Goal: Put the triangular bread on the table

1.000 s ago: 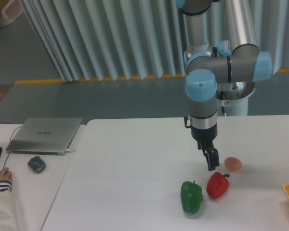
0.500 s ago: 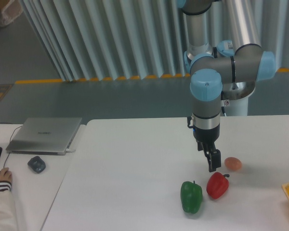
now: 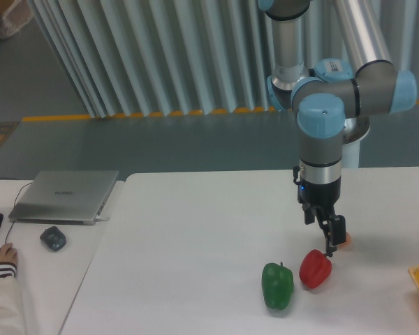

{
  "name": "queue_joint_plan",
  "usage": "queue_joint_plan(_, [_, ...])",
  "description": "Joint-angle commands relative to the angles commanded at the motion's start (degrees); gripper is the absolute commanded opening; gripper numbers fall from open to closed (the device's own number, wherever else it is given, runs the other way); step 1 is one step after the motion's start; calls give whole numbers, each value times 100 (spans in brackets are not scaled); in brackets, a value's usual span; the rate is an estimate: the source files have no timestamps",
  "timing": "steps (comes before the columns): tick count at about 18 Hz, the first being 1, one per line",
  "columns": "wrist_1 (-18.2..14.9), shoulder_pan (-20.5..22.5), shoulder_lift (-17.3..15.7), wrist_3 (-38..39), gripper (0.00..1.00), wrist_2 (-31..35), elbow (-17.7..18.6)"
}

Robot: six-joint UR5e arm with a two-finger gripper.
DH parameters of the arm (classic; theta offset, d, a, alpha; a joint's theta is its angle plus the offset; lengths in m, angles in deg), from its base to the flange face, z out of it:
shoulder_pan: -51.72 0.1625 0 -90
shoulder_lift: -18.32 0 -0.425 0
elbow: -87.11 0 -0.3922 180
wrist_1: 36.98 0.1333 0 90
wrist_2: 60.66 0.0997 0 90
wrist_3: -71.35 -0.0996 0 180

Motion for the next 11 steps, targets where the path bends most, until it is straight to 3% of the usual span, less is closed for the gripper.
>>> queue_joint_plan(6, [53,254,53,-53,100,-369,-167])
queue_joint_plan(11, [150,886,114,-193,100,-290,-351])
